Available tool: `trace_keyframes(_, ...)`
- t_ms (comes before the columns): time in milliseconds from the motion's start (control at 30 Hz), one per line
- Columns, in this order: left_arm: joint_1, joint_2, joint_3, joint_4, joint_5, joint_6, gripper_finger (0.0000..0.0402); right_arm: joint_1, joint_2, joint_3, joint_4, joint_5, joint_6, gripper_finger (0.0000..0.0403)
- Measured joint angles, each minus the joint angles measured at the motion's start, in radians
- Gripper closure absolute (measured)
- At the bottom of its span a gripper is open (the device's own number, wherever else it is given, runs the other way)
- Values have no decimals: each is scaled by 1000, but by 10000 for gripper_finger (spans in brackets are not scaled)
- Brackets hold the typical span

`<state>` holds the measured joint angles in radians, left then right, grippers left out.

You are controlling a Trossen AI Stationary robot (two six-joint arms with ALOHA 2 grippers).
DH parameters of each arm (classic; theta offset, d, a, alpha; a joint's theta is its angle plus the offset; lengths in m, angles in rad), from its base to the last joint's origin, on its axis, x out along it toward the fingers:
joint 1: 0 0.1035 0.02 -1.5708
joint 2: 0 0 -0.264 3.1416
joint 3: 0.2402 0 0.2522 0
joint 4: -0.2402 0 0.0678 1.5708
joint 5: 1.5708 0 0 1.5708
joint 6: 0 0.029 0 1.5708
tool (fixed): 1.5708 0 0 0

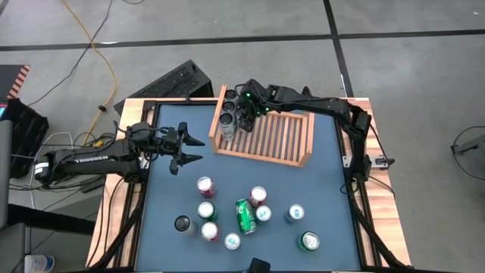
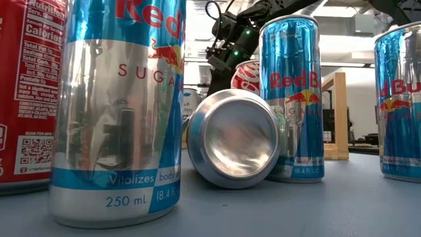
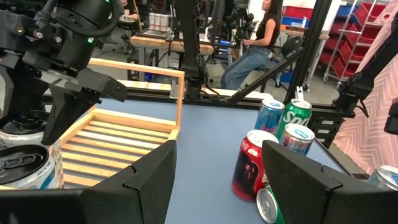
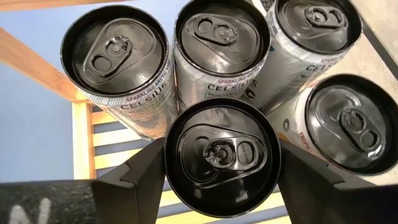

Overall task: Place canned beverage on shelf
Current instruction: Put the white yellow soda can on the shelf aligned with the other white yellow soda can

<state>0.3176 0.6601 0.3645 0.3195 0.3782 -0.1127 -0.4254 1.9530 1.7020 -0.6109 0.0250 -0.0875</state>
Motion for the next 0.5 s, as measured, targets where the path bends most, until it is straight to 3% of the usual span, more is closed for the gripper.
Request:
trace_keyframes(167,0,0,0,0,0,0,177,6,-2,0,11,0,-1,115)
trace_keyframes(500,0,0,0,0,-2,0,177,6,-9,0,16,6,-21,111)
